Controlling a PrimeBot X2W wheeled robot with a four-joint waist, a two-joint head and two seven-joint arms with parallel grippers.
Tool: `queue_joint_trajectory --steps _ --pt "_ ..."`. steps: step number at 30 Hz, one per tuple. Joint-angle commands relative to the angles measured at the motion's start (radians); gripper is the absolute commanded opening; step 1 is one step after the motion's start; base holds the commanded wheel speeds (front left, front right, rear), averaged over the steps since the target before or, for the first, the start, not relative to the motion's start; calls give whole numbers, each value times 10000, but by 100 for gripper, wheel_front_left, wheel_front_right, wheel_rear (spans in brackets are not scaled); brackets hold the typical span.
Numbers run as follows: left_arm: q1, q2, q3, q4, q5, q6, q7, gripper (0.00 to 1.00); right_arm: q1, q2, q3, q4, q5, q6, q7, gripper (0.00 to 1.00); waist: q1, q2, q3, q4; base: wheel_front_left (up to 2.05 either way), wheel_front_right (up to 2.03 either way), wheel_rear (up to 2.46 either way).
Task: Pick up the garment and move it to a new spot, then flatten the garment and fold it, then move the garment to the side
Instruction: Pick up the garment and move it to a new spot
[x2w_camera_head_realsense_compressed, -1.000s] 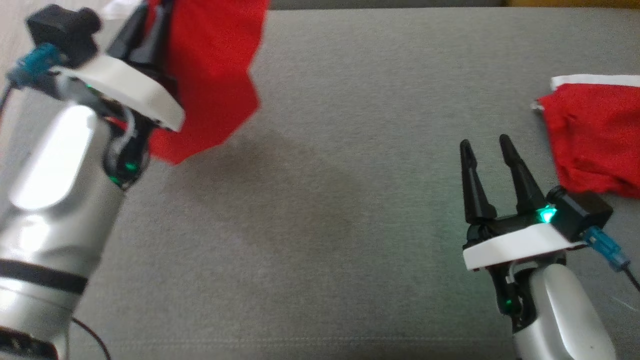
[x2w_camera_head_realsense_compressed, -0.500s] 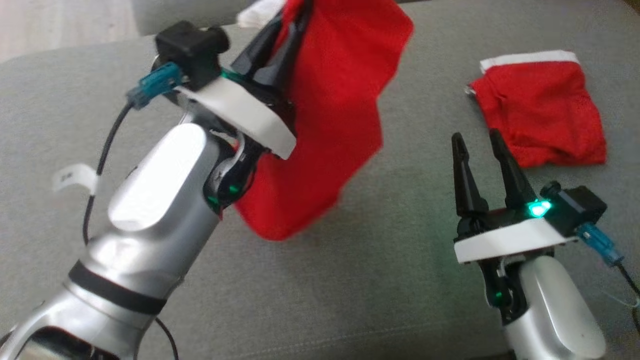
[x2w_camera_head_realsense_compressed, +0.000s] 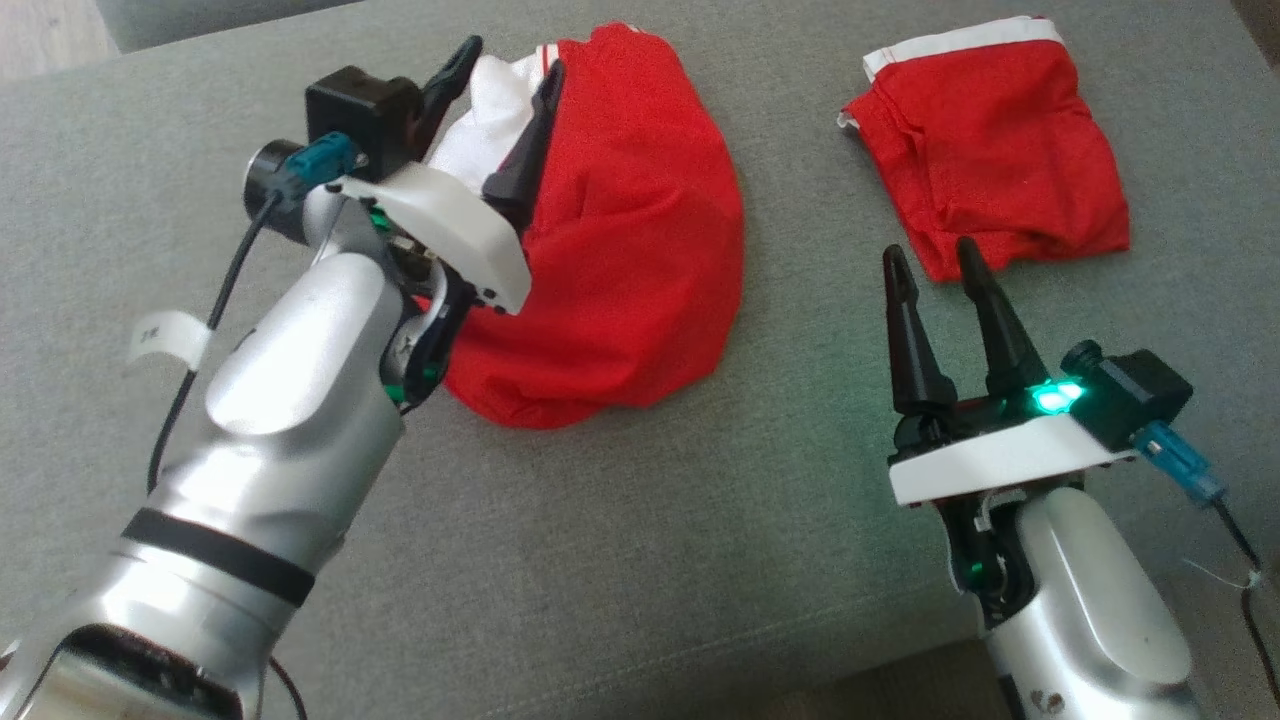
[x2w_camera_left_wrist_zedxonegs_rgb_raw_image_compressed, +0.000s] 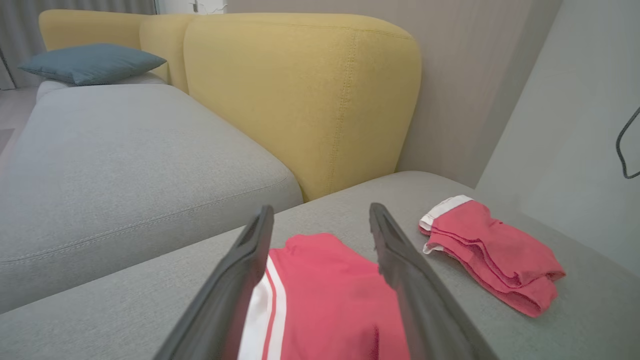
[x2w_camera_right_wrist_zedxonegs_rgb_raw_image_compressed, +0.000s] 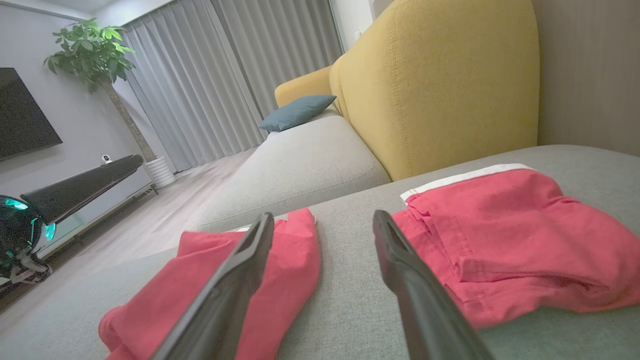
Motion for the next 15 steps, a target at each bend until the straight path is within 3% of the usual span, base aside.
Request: queue_joint_trajectory --steps 1,9,15 --pt "-603 271 406 -186 59 -16 -145 100 -442 -14 151 -277 21 -9 -113 100 0 0 -26 53 0 0 0" --pt "-75 918 1173 6 157 43 -413 100 -222 -14 -60 -63 -303 -9 -132 100 0 0 -545 832 0 0 0" --pt "1843 1627 2315 -1541 711 309 -423 100 114 -14 -236 17 -674 -9 -91 100 0 0 -1063 1617 0 0 0"
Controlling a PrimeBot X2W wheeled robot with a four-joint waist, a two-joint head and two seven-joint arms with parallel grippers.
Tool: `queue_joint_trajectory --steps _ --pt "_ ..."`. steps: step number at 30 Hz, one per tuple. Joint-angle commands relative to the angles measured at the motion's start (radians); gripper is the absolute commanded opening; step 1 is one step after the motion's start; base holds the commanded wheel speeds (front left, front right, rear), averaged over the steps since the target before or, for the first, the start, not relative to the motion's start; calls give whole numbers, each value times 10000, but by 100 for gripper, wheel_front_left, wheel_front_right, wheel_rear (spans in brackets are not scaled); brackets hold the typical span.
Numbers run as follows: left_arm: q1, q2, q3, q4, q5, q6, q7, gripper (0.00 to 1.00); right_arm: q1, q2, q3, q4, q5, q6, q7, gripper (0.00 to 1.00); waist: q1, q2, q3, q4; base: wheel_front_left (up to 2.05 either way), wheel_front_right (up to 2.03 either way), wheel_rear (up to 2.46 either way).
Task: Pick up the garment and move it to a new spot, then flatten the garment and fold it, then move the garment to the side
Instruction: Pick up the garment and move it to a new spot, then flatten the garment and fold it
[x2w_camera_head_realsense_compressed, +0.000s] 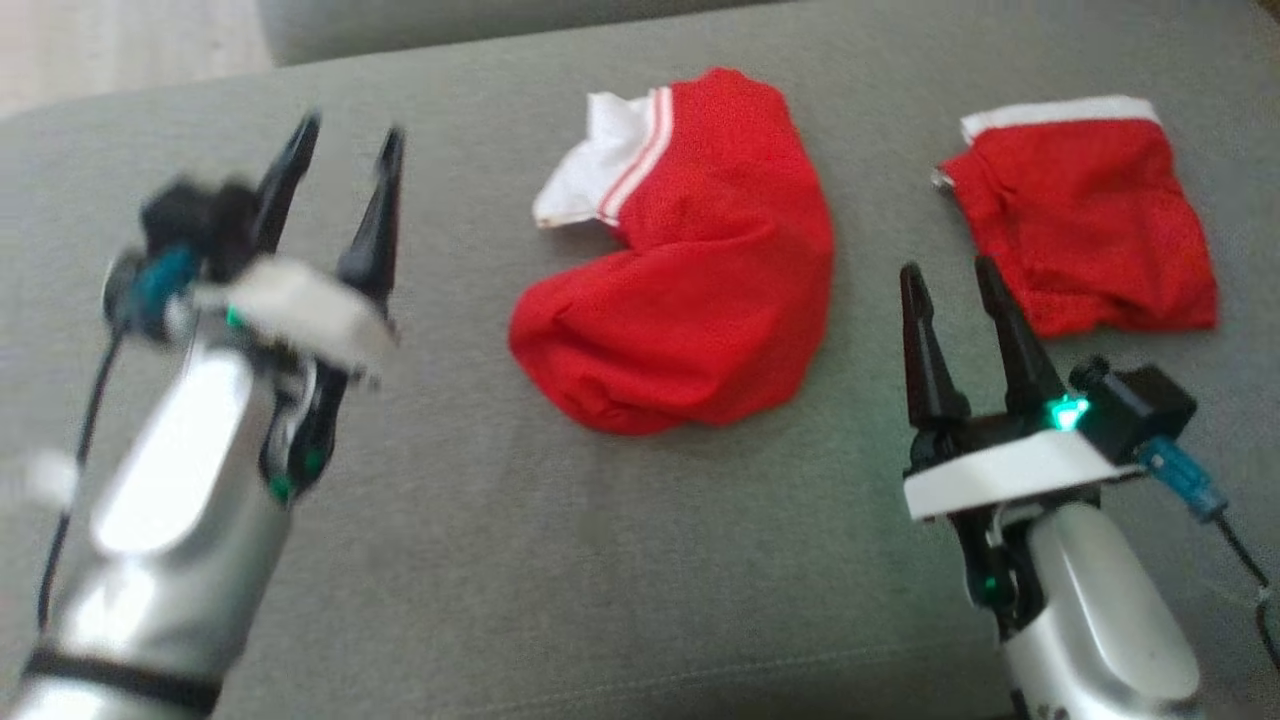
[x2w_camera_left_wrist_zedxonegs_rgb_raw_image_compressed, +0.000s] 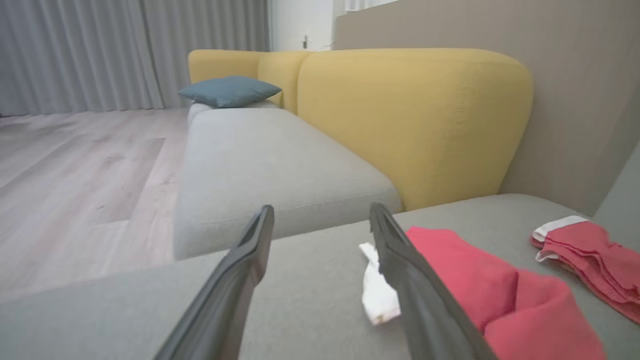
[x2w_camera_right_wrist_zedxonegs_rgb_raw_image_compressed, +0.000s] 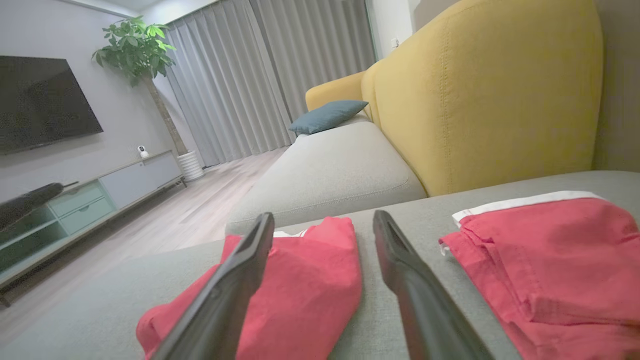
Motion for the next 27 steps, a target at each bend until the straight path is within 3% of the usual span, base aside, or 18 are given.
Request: queue_joint_trajectory --steps 1,5,12,19,27 --pt "83 438 587 -565 200 129 -60 100 44 -12 206 -270 -175 -9 -14 100 0 0 -348 416 0 0 0" --pt "1853 454 1440 -1925 778 448 -61 100 361 -12 112 -357 -617 -9 248 100 0 0 -591 831 0 0 0" --pt "4455 -436 3098 -3955 1736 633 -61 100 868 -12 -152 -520 -763 -9 435 100 0 0 -925 1126 0 0 0" --pt "5379 -1378 3789 -4441 2609 -15 -62 100 1069 -12 -255 -525 -687 -9 482 100 0 0 -1081 1254 0 0 0" --pt "5370 -1928 4083 -4205 3100 -705 -62 100 834 -12 -64 -649 -1000 -9 681 100 0 0 -1010 1646 0 0 0"
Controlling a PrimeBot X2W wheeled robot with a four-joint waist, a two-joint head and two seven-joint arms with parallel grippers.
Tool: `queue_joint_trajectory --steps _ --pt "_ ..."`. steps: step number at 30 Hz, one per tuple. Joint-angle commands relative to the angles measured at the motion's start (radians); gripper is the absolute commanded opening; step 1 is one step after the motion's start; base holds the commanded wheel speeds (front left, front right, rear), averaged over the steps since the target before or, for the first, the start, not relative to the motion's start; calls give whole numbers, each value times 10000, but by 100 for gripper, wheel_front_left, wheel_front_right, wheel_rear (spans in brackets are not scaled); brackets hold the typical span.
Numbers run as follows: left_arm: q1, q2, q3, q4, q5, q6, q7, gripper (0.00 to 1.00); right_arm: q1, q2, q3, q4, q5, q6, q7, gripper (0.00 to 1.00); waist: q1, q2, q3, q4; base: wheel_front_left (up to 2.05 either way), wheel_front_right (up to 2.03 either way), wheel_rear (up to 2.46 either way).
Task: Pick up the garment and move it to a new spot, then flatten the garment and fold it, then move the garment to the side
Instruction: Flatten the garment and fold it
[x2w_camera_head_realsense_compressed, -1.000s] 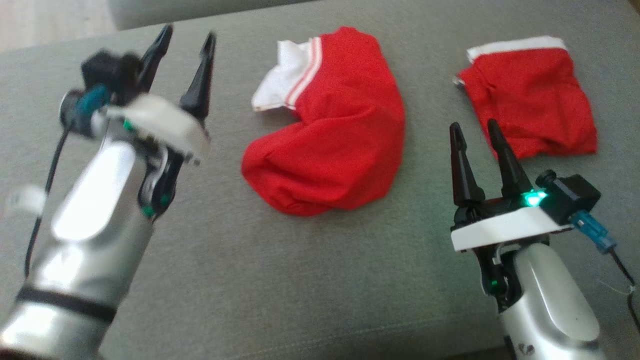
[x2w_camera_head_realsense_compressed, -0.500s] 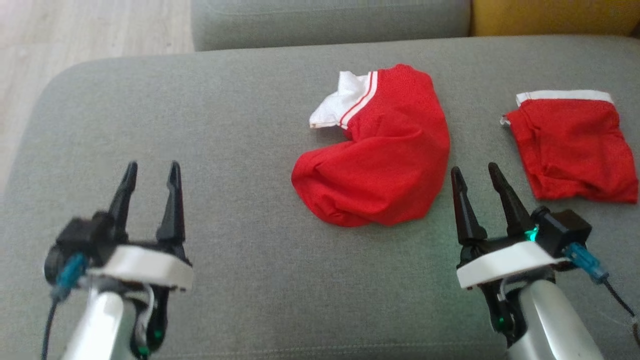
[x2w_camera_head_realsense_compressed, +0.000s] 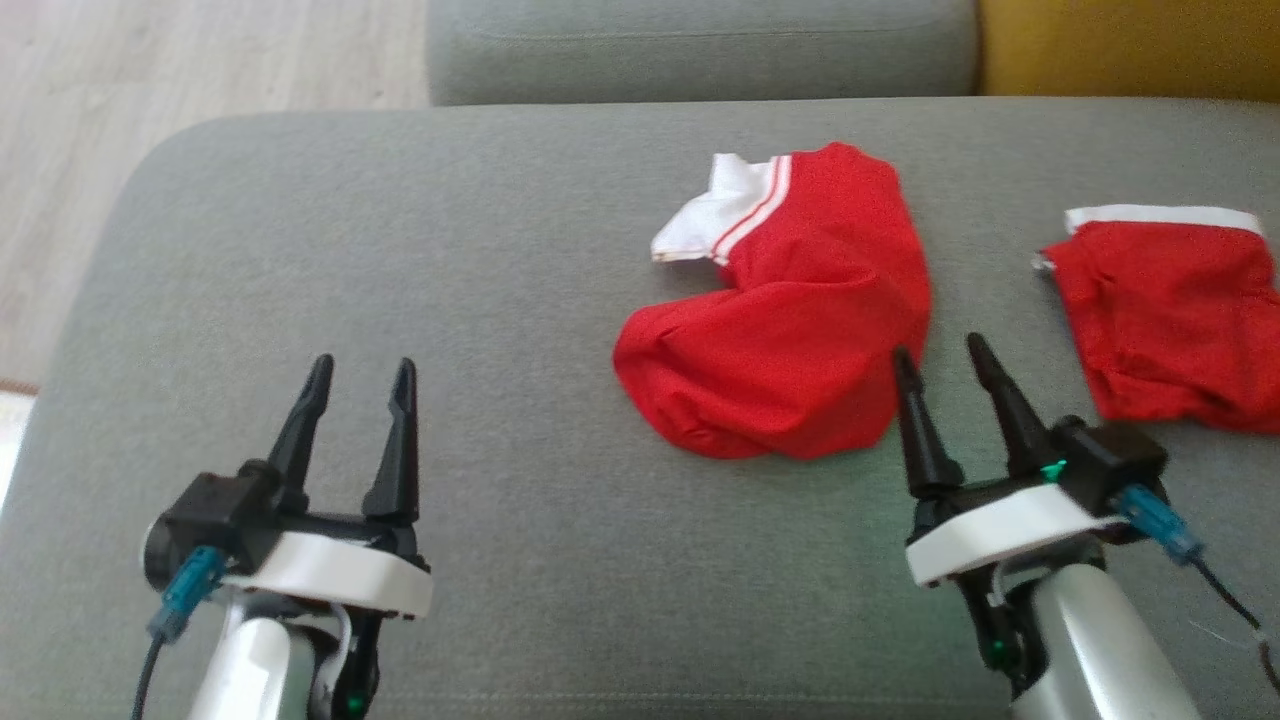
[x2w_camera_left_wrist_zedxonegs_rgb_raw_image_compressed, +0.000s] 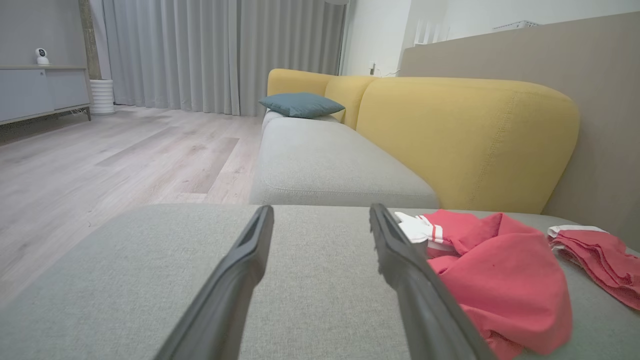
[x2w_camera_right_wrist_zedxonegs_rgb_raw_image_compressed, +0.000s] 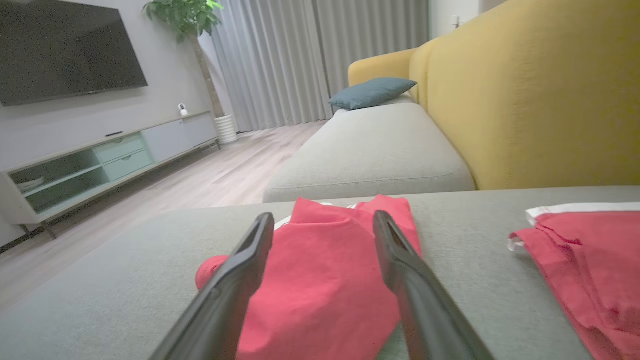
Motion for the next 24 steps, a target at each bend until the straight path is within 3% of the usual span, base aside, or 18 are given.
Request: queue_joint_trajectory --steps 1,7,12,24 --pt "-439 -7 468 -230 112 -67 -60 100 -424 -16 347 -377 -106 -9 81 100 0 0 71 197 0 0 0" --pt "-637 -349 482 55 273 -381 -60 100 -1207 -16 1376 -71 -778 -9 962 100 0 0 454 970 0 0 0" --pt "-817 -513 417 287 295 -538 -60 100 -2148 -16 2132 938 -1263 -9 1553 100 0 0 840 1674 0 0 0" --pt "-1125 -615 34 404 -310 -460 -60 100 -4354 -21 1301 4770 -6001 -9 2560 100 0 0 1486 3187 0 0 0"
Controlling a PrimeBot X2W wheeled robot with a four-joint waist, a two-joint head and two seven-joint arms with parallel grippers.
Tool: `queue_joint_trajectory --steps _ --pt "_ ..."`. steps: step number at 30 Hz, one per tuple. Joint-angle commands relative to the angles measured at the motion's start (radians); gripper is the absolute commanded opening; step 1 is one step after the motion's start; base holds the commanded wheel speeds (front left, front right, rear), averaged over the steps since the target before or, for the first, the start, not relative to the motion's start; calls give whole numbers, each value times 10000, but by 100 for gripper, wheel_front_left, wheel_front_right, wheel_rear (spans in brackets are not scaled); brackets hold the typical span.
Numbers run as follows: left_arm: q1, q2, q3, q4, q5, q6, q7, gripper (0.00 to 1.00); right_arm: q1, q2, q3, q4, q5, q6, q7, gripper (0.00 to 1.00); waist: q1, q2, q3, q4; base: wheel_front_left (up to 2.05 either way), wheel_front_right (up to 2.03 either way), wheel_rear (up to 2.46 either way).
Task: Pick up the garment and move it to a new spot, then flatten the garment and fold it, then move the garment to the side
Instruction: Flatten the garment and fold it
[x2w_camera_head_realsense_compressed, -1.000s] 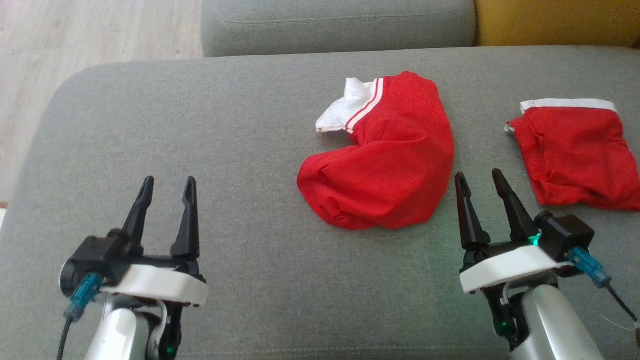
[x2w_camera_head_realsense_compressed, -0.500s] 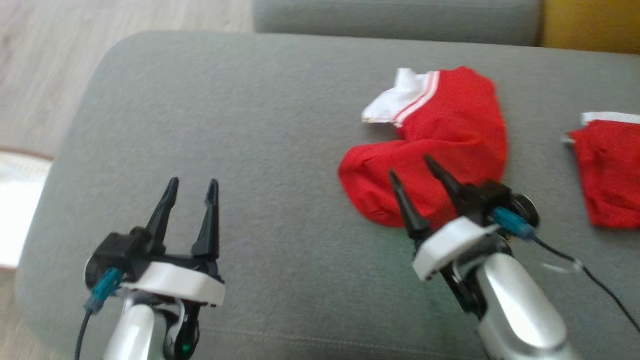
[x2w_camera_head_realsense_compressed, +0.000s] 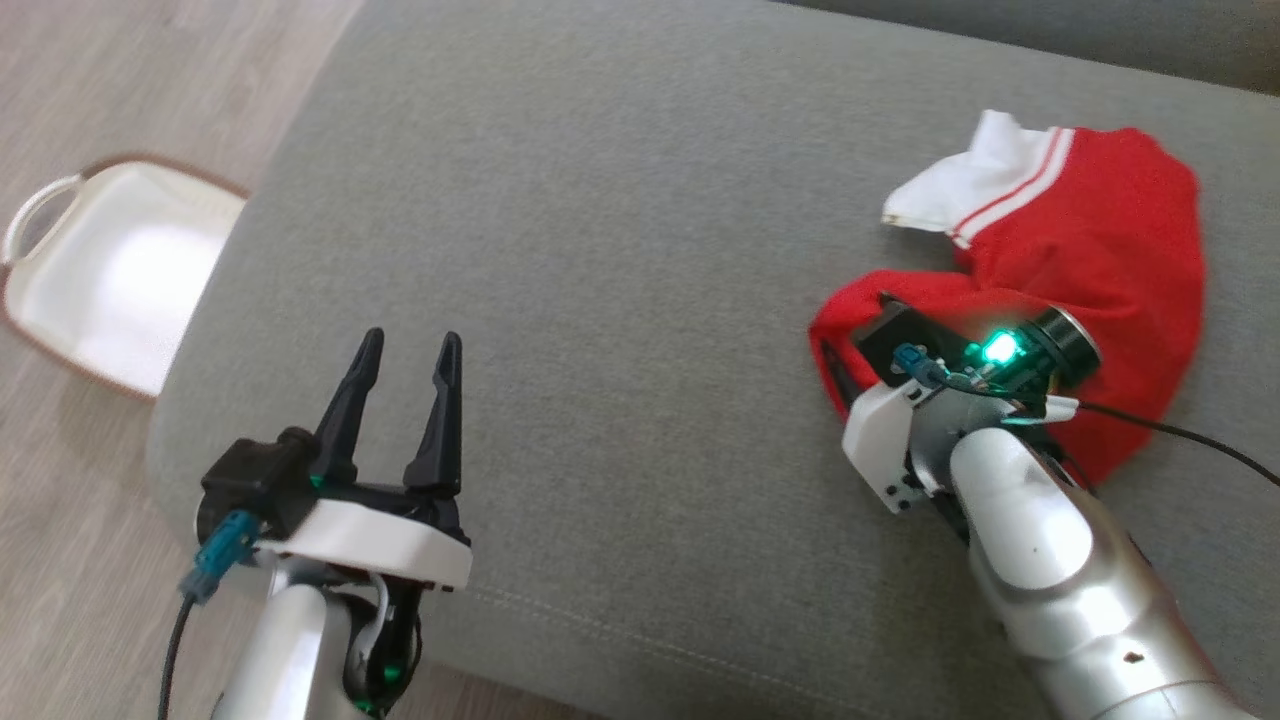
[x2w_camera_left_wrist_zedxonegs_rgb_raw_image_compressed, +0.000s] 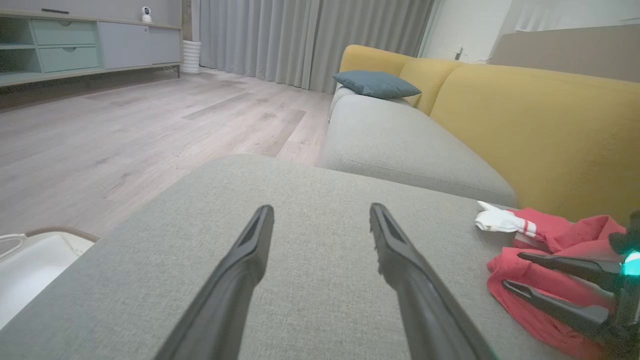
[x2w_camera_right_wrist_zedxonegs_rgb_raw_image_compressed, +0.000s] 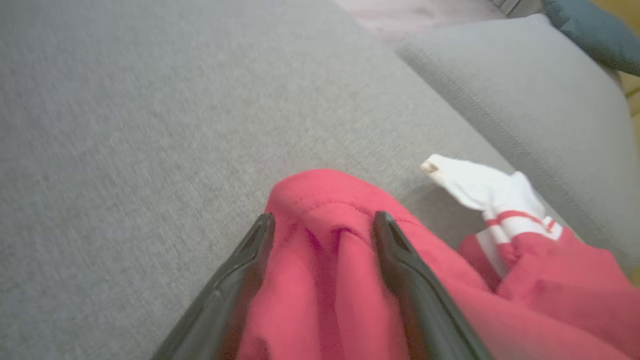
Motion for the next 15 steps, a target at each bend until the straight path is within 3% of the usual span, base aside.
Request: queue_joint_trajectory --steps 1,7,8,9,10,15 --pt "-434 36 209 -285 -73 87 -60 100 -340 85 18 -57 -238 -9 76 100 0 0 148 198 0 0 0" --pt "-470 35 74 -397 -281 267 -61 100 -671 86 -568 552 -1333 -9 156 100 0 0 415 186 0 0 0" --pt "-484 35 56 -397 -298 282 -61 100 -694 87 -608 603 -1391 -9 136 68 0 0 466 140 0 0 0" --pt "-500 35 34 -386 -306 285 -61 100 -713 87 -618 638 -1359 -9 91 11 0 0 505 93 0 0 0" --pt "-517 35 9 -369 -305 279 -61 100 -730 88 -602 661 -1275 -9 38 0 0 0 533 44 0 0 0" --pt "-630 34 -17 -310 -251 276 -61 100 -813 89 -272 451 -337 -9 -530 0 0 0 517 -253 0 0 0"
